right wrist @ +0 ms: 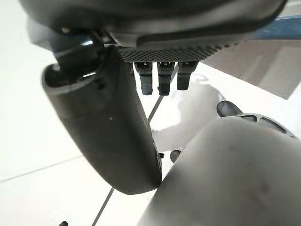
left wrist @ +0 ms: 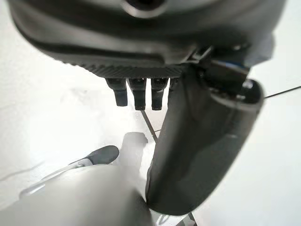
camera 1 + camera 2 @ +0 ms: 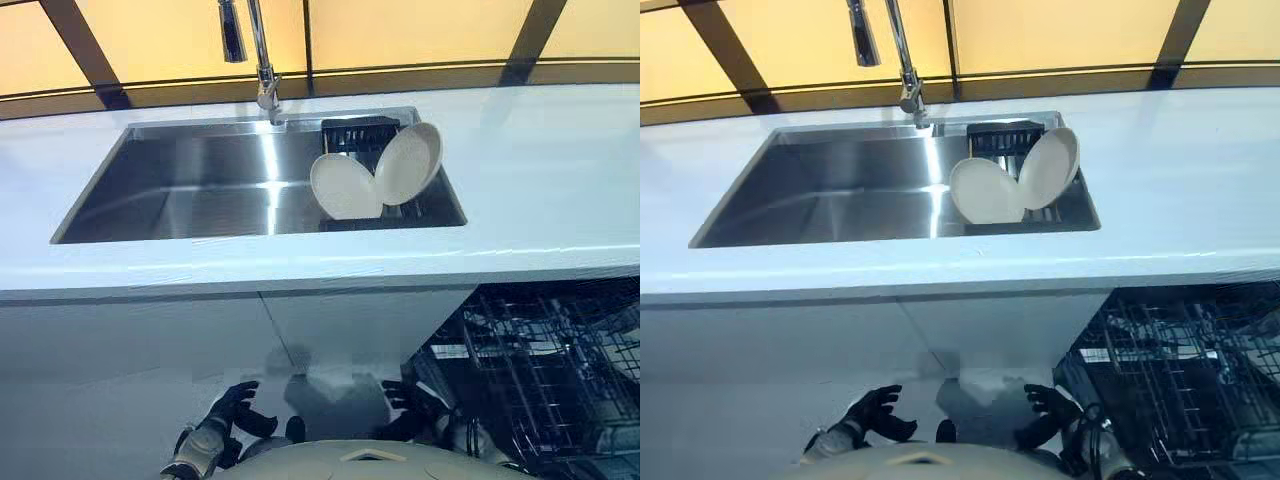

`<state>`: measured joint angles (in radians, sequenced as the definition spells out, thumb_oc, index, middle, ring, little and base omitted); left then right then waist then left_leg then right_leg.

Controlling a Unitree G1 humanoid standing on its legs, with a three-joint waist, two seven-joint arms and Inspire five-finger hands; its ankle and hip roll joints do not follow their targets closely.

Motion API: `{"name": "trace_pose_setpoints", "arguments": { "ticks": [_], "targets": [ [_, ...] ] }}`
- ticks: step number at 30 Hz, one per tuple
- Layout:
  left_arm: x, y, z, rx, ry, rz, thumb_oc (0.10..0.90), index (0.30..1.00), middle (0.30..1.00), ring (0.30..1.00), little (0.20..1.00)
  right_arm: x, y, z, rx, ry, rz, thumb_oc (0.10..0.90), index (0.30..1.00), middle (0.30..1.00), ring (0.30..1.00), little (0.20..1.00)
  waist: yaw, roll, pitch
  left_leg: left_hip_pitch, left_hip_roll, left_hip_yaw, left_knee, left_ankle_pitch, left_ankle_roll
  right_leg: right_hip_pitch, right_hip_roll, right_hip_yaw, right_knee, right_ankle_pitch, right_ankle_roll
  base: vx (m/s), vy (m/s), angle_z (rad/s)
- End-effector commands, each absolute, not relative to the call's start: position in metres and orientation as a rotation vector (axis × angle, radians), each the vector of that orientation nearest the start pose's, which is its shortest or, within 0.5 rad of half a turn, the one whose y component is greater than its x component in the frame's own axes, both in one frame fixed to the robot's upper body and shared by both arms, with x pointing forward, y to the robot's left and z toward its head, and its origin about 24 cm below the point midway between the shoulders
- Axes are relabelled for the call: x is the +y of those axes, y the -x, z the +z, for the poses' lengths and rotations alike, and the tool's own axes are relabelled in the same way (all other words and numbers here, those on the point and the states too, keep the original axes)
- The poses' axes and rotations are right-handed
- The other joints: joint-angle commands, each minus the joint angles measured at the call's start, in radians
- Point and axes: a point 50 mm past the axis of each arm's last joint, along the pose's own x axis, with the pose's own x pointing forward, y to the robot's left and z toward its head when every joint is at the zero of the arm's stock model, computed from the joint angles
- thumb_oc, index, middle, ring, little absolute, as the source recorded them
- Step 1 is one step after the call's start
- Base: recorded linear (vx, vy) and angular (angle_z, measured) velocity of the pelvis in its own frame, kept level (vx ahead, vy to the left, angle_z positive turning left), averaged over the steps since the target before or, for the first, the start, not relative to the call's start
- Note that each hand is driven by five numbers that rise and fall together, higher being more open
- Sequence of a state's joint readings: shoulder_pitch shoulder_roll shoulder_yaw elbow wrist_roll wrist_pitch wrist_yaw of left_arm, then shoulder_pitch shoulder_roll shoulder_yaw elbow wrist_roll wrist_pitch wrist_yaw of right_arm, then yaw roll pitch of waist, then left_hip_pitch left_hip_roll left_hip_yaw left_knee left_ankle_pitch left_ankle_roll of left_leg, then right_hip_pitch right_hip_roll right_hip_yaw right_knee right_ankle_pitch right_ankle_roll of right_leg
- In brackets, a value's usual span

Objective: Pick up plates and place into dishwasher.

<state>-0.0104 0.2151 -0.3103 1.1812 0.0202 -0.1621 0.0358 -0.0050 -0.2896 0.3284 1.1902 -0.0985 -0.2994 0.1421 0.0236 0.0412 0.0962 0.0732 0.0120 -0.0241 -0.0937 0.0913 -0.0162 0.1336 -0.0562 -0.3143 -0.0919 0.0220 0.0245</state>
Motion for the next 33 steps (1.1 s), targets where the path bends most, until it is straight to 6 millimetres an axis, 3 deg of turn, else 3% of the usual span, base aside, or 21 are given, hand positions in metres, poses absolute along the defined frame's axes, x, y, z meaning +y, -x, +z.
{"name": "trace_pose_setpoints", "arguments": {
  "ticks": [1,4,15,18,23,26,30,33],
  "targets": [
    [0.203,-0.124,-0.154,0.994,-0.434,-0.199,0.8,0.9,0.9,0.9,0.9,-0.194,-0.138,-0.143,0.861,0.408,0.447,0.8,0.9,0.9,0.9,0.9,0.002,-0.027,0.028,0.03,-0.073,0.056,0.015,-0.116,0.038,-0.034,0.012,0.032,0.069,-0.067,0.032,-0.23,0.018,1.02],
    [0.2,-0.124,-0.154,1.0,-0.379,-0.221,0.8,0.9,0.9,0.9,0.9,-0.194,-0.139,-0.143,0.865,0.412,0.448,0.8,0.9,0.9,0.9,0.9,0.0,-0.026,0.03,0.029,-0.073,0.057,0.013,-0.117,0.039,-0.037,0.014,0.036,0.071,-0.069,0.031,0.0,0.0,0.0],
    [0.191,-0.135,-0.151,0.988,-0.463,-0.467,0.8,0.9,0.9,0.9,0.9,-0.198,-0.144,-0.141,0.869,0.45,0.475,0.8,0.9,0.9,0.9,0.9,-0.022,-0.023,0.035,0.034,-0.066,0.071,0.011,-0.121,0.039,-0.044,0.021,0.06,0.076,-0.073,0.033,0.01,0.006,-0.03],
    [0.184,-0.147,-0.144,0.937,-0.505,-0.605,0.8,0.9,0.9,0.9,0.9,-0.199,-0.147,-0.14,0.87,0.465,0.483,0.8,0.9,0.9,0.9,0.9,-0.029,-0.018,0.037,0.034,-0.065,0.074,0.009,-0.121,0.038,-0.047,0.022,0.066,0.076,-0.071,0.035,0.01,0.018,-0.05],
    [0.172,-0.187,-0.113,0.757,-0.561,-0.805,0.8,0.9,0.9,0.9,0.9,-0.209,-0.155,-0.135,0.871,0.514,0.499,0.8,0.9,0.9,0.9,0.9,-0.045,0.003,0.047,0.03,-0.064,0.079,0.009,-0.118,0.037,-0.055,0.021,0.075,0.078,-0.07,0.037,-0.01,0.045,-0.07],
    [0.167,-0.213,-0.08,0.61,-0.713,-0.947,0.8,0.9,0.9,0.9,0.9,-0.217,-0.158,-0.131,0.872,0.548,0.497,0.8,0.9,0.9,0.9,0.9,-0.051,0.021,0.056,0.027,-0.065,0.077,0.009,-0.115,0.038,-0.061,0.02,0.077,0.083,-0.071,0.039,-0.03,0.051,-0.05],
    [0.157,-0.249,-0.005,0.424,-0.791,-1.142,0.8,0.9,0.9,0.9,0.9,-0.221,-0.156,-0.132,0.88,0.572,0.479,0.8,0.9,0.9,0.9,0.9,-0.05,0.041,0.055,0.025,-0.072,0.069,0.007,-0.111,0.042,-0.059,0.017,0.074,0.083,-0.069,0.043,0.0,0.02,-0.02],
    [0.146,-0.259,0.054,0.295,-0.775,-1.258,0.8,0.9,0.9,0.9,0.9,-0.222,-0.151,-0.134,0.89,0.568,0.458,0.8,0.9,0.9,0.9,0.9,-0.045,0.048,0.048,0.026,-0.076,0.062,0.006,-0.113,0.045,-0.053,0.016,0.071,0.08,-0.068,0.045,0.02,-0.003,0.06]
  ]
}}
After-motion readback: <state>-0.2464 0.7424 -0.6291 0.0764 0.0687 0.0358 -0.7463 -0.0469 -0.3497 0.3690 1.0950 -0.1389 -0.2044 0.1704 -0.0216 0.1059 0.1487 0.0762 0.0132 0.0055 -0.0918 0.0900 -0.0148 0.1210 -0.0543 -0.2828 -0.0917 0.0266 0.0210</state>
